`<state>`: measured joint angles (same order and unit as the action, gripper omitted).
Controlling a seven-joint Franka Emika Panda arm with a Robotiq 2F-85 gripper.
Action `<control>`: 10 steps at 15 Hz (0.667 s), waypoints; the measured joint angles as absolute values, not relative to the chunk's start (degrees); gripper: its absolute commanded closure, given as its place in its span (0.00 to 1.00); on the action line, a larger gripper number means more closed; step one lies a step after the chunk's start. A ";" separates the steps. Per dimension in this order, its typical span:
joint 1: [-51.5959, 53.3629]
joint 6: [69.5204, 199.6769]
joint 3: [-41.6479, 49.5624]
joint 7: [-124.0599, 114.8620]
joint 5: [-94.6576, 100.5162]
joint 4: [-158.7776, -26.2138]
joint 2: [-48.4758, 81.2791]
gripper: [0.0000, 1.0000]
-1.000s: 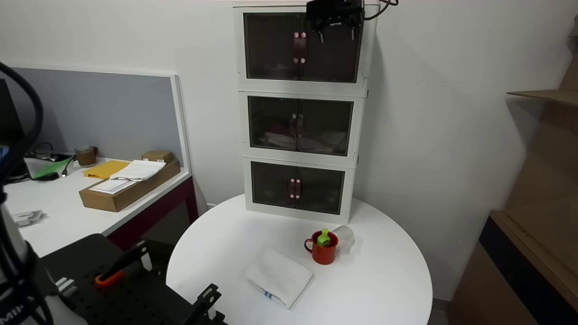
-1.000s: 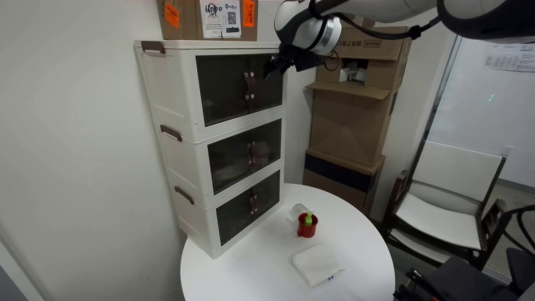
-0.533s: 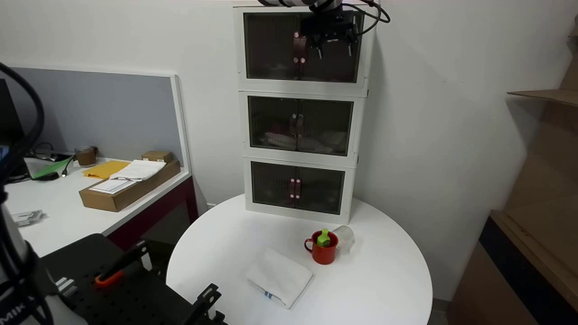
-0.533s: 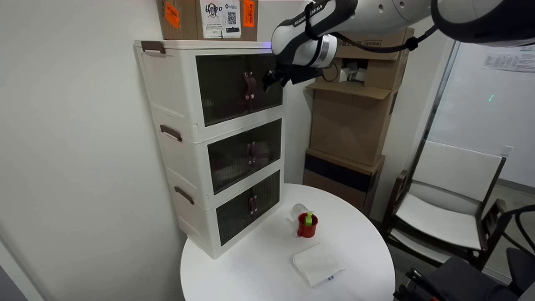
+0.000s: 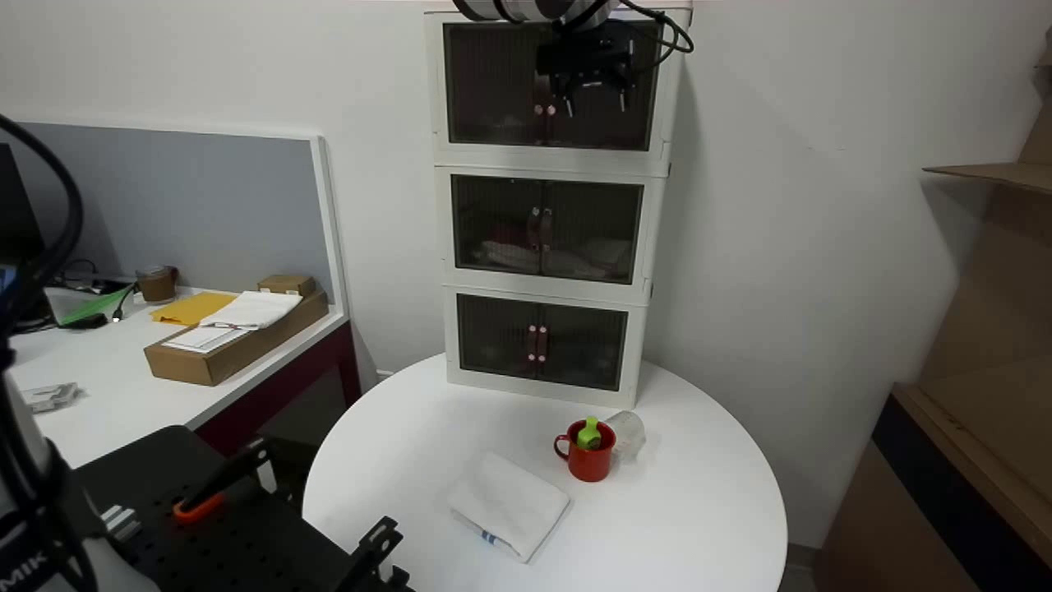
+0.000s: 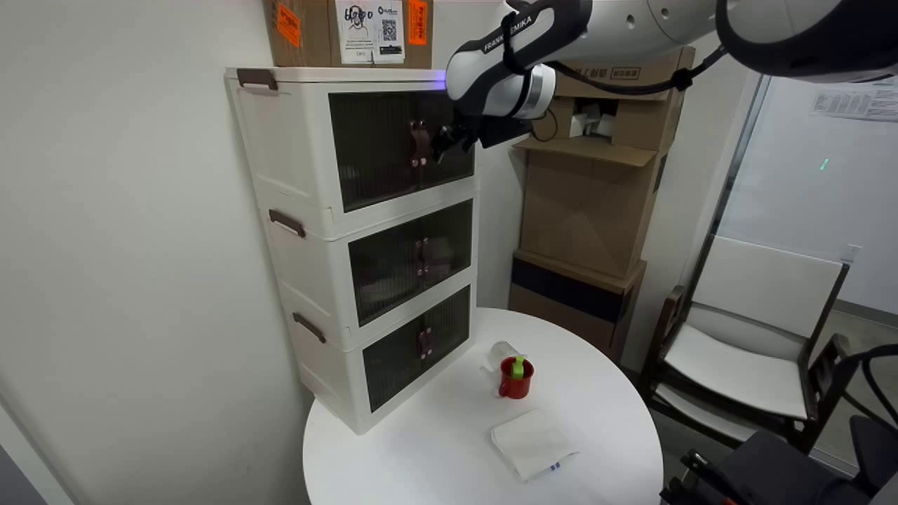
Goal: Close the top cupboard
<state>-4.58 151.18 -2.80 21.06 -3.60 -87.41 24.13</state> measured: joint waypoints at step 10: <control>-4.50 147.22 -2.42 19.75 -0.03 -85.09 25.38 0.00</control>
